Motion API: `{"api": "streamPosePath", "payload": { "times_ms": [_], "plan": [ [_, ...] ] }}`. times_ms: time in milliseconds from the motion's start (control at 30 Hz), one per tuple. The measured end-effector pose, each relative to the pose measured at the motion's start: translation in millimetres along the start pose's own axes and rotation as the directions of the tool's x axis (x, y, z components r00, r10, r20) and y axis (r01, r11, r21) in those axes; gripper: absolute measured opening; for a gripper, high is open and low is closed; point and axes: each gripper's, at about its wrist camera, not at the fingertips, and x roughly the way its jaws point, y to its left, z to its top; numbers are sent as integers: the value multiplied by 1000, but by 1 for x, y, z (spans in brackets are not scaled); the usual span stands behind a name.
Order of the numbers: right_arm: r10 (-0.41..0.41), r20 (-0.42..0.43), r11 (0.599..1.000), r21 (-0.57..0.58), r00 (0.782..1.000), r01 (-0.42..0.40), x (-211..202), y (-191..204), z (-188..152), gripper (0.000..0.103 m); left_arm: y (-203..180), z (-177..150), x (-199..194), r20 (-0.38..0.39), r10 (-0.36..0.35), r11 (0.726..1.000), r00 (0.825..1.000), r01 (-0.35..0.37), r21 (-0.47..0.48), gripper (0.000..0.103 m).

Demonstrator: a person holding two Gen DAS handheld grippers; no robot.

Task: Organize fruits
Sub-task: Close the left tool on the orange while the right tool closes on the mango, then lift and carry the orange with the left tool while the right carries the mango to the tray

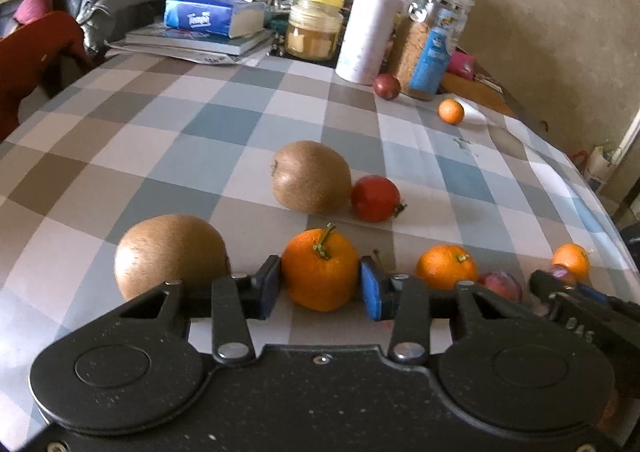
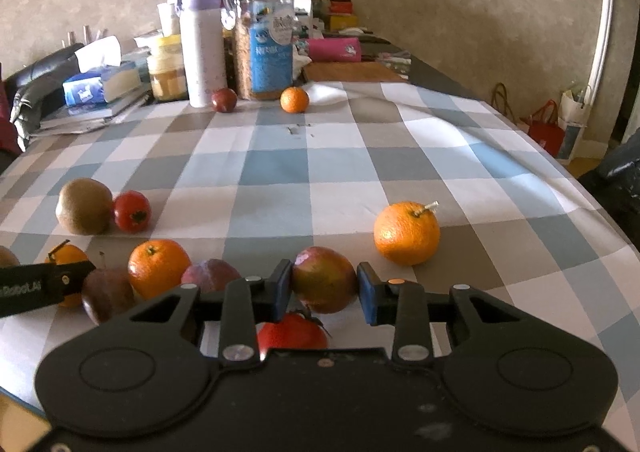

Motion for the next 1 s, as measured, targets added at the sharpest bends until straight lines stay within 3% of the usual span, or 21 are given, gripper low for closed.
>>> {"api": "streamPosePath", "payload": {
  "times_ms": [167, 467, 867, 1000],
  "plan": [
    [5, 88, 999, 31, 996, -8, -13, -4, 2, 35, 1, 2, -8, 47, -13, 1000, 999, 13, -9, 49],
    [23, 113, 988, 152, 993, -40, -16, -22, 8, 35, -14, 0, -20, 126, -9, 997, 992, -1, 76, 49],
    [37, 163, 991, 121, 986, -57, -26, -18, 6, 35, -22, 3, -30, 203, 8, 993, 979, -32, 114, 49],
    [51, 183, 987, 138, 982, -77, -33, -20, 11, 35, -19, 8, -33, 186, 3, 996, 983, -19, 83, 49]
  ]
}}
